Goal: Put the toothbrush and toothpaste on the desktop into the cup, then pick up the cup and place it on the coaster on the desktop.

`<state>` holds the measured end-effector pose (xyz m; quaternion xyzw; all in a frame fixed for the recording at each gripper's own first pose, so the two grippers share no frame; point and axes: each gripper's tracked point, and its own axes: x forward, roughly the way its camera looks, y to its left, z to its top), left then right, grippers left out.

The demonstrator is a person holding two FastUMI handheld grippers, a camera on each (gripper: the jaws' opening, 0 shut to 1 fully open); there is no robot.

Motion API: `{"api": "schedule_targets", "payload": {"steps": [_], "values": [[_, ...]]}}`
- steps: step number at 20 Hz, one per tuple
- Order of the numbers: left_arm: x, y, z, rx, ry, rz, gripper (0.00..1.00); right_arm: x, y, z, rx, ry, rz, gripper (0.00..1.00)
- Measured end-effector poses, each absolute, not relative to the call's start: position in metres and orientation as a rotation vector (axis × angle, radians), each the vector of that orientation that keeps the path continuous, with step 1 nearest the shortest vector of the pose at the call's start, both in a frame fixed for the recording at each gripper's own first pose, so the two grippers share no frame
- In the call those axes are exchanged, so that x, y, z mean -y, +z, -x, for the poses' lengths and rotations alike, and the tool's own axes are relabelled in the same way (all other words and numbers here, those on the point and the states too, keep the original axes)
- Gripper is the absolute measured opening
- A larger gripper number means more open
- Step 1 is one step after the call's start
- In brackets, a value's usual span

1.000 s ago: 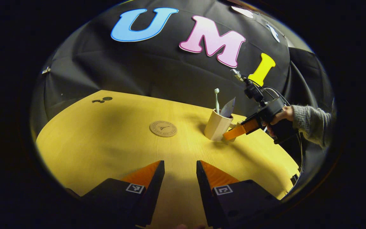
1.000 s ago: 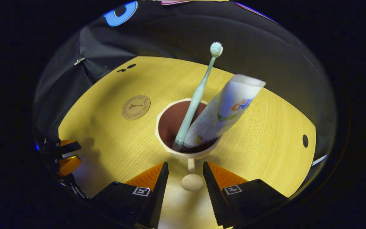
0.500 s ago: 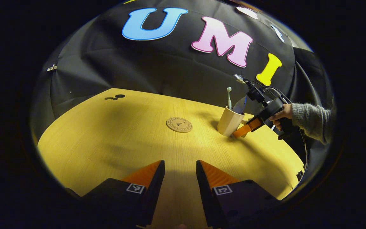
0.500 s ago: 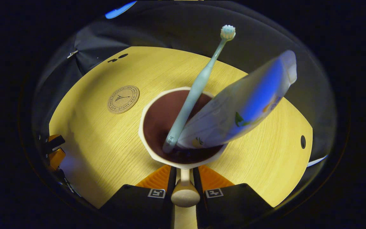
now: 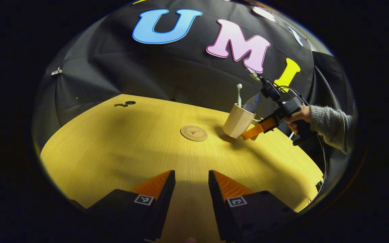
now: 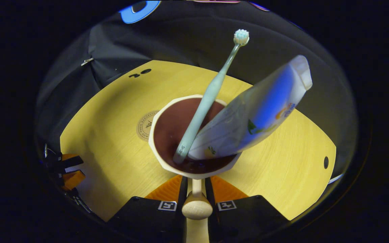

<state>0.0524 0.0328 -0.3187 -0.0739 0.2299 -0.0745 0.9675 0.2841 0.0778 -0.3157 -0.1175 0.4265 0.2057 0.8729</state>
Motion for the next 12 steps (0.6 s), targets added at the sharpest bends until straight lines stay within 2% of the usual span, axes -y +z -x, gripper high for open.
{"api": "schedule_targets", "payload": {"steps": [6, 12], "values": [[-0.042, -0.315, -0.037, -0.467, -0.163, 0.13, 0.64, -0.137, -0.326, -0.294, -0.893, 0.506, 0.268, 0.28], [-0.054, -0.319, -0.033, -0.473, -0.145, 0.107, 0.64, -0.168, -0.33, -0.302, -0.899, 0.526, 0.29, 0.28]]}}
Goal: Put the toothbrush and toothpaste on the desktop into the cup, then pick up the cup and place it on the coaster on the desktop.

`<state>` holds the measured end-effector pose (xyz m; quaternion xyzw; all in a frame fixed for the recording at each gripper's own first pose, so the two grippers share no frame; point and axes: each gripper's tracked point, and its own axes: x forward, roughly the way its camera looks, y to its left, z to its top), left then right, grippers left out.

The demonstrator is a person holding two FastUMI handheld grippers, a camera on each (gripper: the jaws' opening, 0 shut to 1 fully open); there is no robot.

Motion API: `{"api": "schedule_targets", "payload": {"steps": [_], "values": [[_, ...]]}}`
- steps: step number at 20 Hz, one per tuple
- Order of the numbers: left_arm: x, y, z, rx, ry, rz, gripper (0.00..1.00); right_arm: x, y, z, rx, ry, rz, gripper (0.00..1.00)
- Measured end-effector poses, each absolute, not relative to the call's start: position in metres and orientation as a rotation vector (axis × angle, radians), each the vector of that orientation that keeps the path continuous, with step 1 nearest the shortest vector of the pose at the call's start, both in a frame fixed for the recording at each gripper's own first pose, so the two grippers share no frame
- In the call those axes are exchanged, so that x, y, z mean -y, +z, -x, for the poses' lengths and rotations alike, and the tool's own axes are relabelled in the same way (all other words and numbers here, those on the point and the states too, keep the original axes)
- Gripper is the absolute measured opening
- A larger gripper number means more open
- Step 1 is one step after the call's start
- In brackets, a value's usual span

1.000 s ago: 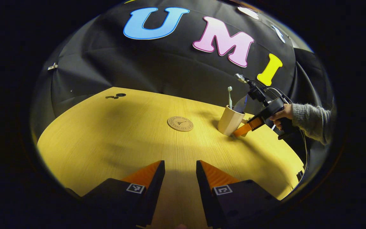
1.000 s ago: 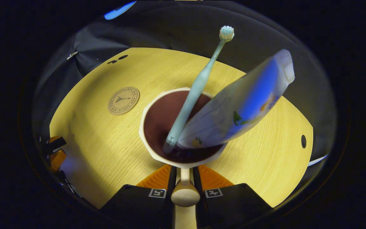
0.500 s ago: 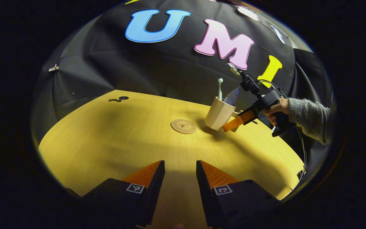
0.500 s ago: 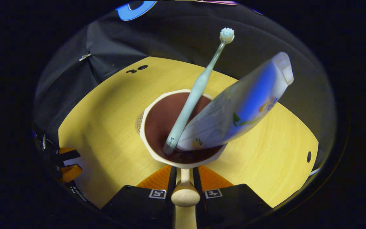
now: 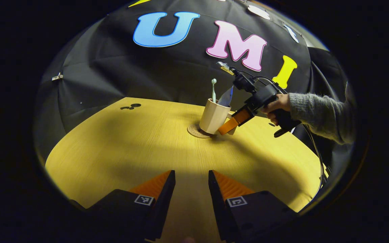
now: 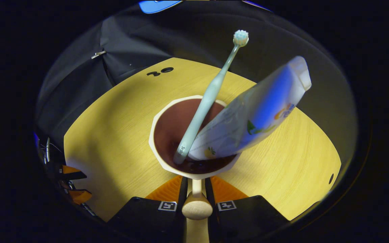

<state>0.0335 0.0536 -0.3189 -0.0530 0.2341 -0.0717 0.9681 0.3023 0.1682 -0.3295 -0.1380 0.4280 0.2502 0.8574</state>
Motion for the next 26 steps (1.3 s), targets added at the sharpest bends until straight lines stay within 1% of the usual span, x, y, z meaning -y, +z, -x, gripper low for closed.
{"api": "schedule_targets", "payload": {"steps": [5, 9, 10, 11, 12, 13, 14, 16, 17, 18, 22, 23, 24, 26], "values": [[-0.069, -0.325, -0.03, -0.481, -0.124, 0.138, 0.64, -0.179, -0.329, -0.302, -0.911, 0.539, 0.319, 0.28], [-0.078, -0.326, -0.031, -0.48, -0.11, 0.15, 0.64, -0.192, -0.342, -0.308, -0.95, 0.522, 0.356, 0.28], [-0.079, -0.327, -0.032, -0.482, -0.109, 0.154, 0.64, -0.195, -0.34, -0.311, -0.938, 0.521, 0.362, 0.28], [-0.08, -0.328, -0.032, -0.482, -0.108, 0.158, 0.64, -0.195, -0.345, -0.31, -0.951, 0.514, 0.366, 0.22], [-0.08, -0.329, -0.033, -0.484, -0.109, 0.162, 0.64, -0.196, -0.343, -0.312, -0.949, 0.51, 0.362, 0.29], [-0.08, -0.329, -0.034, -0.485, -0.108, 0.163, 0.64, -0.189, -0.342, -0.307, -0.955, 0.505, 0.362, 0.24], [-0.08, -0.33, -0.035, -0.485, -0.108, 0.164, 0.64, -0.185, -0.341, -0.308, -0.951, 0.497, 0.368, 0.31], [-0.079, -0.329, -0.036, -0.485, -0.109, 0.167, 0.64, -0.18, -0.338, -0.306, -0.948, 0.49, 0.373, 0.34], [-0.077, -0.329, -0.036, -0.485, -0.11, 0.168, 0.64, -0.179, -0.335, -0.305, -0.944, 0.488, 0.373, 0.44], [-0.078, -0.329, -0.035, -0.484, -0.111, 0.165, 0.64, -0.177, -0.332, -0.304, -0.936, 0.484, 0.376, 0.49], [-0.078, -0.327, -0.031, -0.482, -0.113, 0.16, 0.64, -0.173, -0.307, -0.29, -0.882, 0.471, 0.342, 0.55], [-0.078, -0.326, -0.029, -0.483, -0.11, 0.157, 0.64, -0.172, -0.298, -0.288, -0.854, 0.47, 0.324, 0.59], [-0.079, -0.324, -0.026, -0.481, -0.109, 0.152, 0.64, -0.17, -0.289, -0.287, -0.824, 0.465, 0.305, 0.61], [-0.079, -0.318, -0.024, -0.475, -0.105, 0.146, 0.64, -0.171, -0.276, -0.289, -0.75, 0.448, 0.259, 0.62]]}}
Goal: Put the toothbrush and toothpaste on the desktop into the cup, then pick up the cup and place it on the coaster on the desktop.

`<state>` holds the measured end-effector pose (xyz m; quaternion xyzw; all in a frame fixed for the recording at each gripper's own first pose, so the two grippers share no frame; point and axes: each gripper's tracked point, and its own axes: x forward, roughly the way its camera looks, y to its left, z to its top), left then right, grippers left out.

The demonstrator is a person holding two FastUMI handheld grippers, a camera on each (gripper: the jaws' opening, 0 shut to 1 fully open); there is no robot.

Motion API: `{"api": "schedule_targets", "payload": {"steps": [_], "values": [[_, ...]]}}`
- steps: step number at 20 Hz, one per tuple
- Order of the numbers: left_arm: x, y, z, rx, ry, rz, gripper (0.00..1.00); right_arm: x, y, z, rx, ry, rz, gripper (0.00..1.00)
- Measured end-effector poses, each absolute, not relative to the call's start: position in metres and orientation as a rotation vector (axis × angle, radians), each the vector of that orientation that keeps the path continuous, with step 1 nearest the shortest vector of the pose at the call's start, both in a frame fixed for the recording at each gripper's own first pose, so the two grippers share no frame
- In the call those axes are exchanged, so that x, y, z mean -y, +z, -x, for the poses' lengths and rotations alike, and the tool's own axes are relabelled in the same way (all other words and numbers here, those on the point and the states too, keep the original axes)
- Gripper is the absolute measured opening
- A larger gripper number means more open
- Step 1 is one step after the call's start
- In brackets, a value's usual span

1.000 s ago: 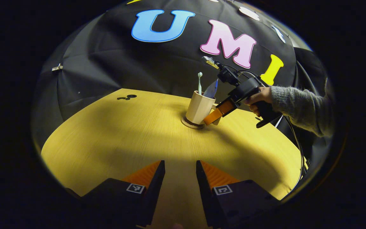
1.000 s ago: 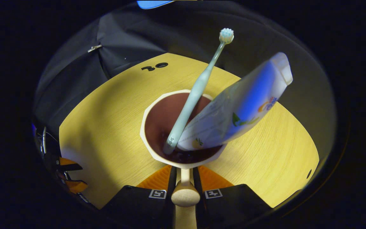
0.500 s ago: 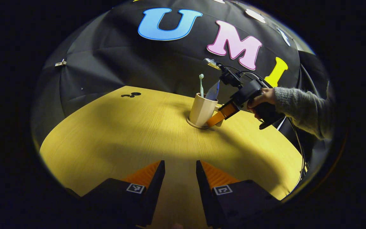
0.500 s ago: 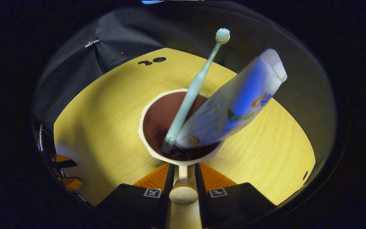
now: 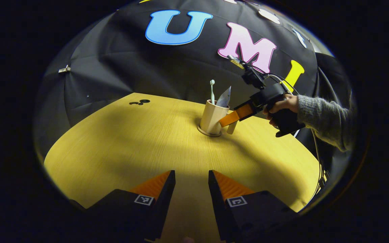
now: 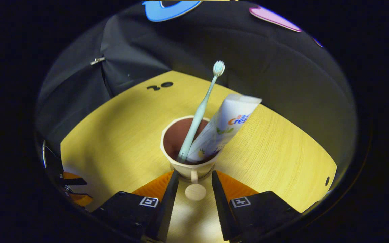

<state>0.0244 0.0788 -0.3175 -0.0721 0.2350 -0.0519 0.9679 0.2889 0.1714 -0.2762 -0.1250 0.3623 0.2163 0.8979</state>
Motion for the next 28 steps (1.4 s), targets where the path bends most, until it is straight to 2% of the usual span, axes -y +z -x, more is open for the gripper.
{"api": "schedule_targets", "payload": {"steps": [11, 16, 23, 28], "values": [[-0.059, -0.226, -0.023, -0.342, -0.096, 0.182, 0.64, -0.141, -0.135, -0.24, -0.384, 0.343, 0.16, 0.64], [-0.037, -0.187, -0.024, -0.335, -0.12, 0.146, 0.64, -0.121, -0.045, -0.177, -0.246, 0.308, 0.049, 0.64], [0.002, -0.161, -0.037, -0.332, -0.198, 0.054, 0.64, -0.097, 0.007, -0.119, -0.162, 0.265, 0.03, 0.64], [0.036, -0.125, -0.042, -0.282, -0.244, 0.103, 0.64, -0.088, 0.028, -0.094, -0.139, 0.249, 0.007, 0.64]]}}
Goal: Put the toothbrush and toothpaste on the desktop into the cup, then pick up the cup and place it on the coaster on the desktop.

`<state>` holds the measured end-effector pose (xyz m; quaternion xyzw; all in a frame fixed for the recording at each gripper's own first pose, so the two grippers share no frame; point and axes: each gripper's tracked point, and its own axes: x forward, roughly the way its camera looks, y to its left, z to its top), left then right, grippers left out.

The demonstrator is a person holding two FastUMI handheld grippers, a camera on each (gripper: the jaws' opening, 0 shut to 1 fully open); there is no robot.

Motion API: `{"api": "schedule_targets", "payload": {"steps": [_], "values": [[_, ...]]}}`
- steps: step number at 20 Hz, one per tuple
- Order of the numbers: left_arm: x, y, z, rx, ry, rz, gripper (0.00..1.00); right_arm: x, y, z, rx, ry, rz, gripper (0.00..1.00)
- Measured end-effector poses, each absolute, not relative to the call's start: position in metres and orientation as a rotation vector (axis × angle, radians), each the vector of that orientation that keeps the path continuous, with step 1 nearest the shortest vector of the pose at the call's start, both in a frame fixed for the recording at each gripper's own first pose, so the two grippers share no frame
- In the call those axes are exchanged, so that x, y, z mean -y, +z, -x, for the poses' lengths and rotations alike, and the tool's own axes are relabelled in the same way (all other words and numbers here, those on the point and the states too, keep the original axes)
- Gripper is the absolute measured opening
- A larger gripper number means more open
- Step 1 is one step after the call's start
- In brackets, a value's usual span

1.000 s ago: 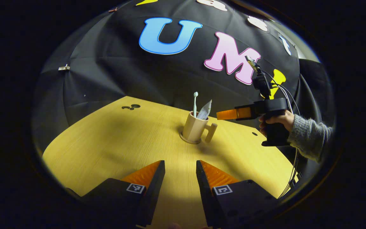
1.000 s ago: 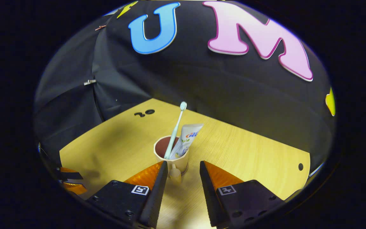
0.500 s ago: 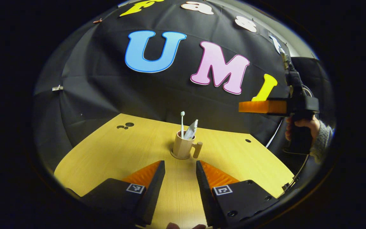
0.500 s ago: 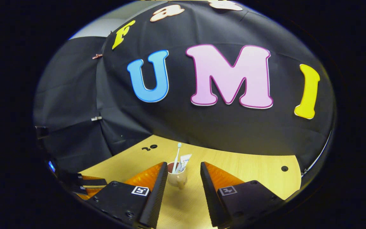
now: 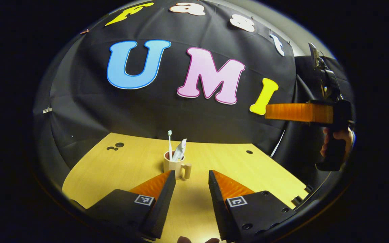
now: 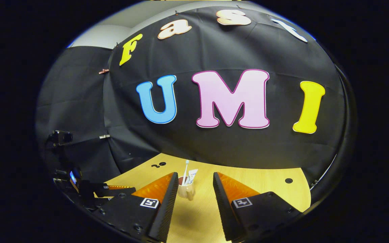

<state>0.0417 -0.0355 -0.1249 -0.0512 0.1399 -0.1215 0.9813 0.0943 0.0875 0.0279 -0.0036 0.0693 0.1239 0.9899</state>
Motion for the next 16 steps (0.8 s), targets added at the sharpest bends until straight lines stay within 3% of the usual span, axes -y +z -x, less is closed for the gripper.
{"api": "schedule_targets", "payload": {"steps": [7, 8, 10, 16], "values": [[0.057, -0.094, -0.042, -0.24, -0.229, 0.102, 0.64, -0.069, 0.037, -0.083, -0.104, 0.264, -0.02, 0.64], [0.06, -0.093, -0.041, -0.24, -0.22, 0.091, 0.64, -0.067, 0.038, -0.081, -0.101, 0.27, -0.033, 0.6], [0.063, -0.087, -0.04, -0.232, -0.199, 0.07, 0.64, -0.062, 0.041, -0.076, -0.094, 0.282, -0.043, 0.64], [0.086, -0.067, -0.031, -0.213, -0.165, 0.068, 0.64, -0.048, 0.036, -0.063, -0.096, 0.309, -0.055, 0.65]]}}
